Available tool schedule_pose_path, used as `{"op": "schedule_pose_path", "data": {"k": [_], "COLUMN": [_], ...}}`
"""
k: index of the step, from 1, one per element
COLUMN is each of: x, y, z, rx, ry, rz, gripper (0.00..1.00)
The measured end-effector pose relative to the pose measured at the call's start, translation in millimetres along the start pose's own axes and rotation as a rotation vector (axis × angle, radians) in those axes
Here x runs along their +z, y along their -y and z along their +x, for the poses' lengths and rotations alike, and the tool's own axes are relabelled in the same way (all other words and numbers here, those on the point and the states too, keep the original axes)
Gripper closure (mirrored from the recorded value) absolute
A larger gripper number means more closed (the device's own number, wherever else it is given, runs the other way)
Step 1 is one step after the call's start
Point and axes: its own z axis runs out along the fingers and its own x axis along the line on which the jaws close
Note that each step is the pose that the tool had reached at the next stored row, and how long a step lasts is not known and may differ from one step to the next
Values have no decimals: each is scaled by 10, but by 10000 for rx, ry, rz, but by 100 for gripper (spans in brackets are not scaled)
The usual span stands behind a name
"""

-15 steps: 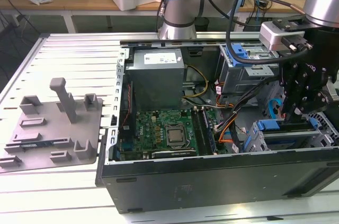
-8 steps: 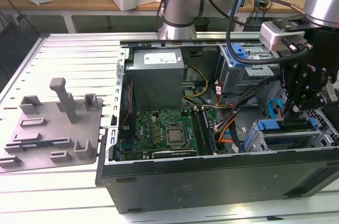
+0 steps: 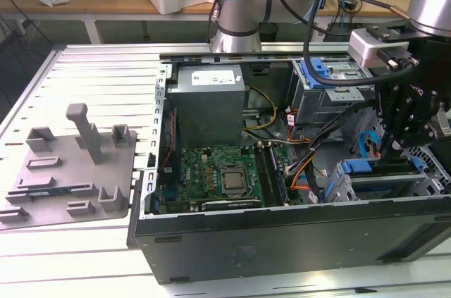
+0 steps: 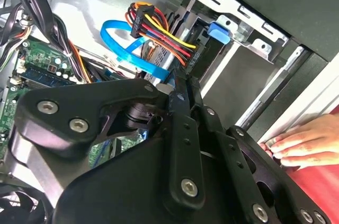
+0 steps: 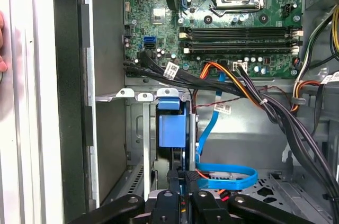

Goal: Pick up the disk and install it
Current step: 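Insert the second disk wire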

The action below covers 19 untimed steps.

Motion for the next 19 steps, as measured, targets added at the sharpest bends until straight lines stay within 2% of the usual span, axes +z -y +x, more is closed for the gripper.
{"op": "schedule_pose_path", "data": {"k": [19], "x": [7], "y": [-10], "z": [11], "rx": [316], "ry": [-25], "rz": [-36], "gripper": [84]}}
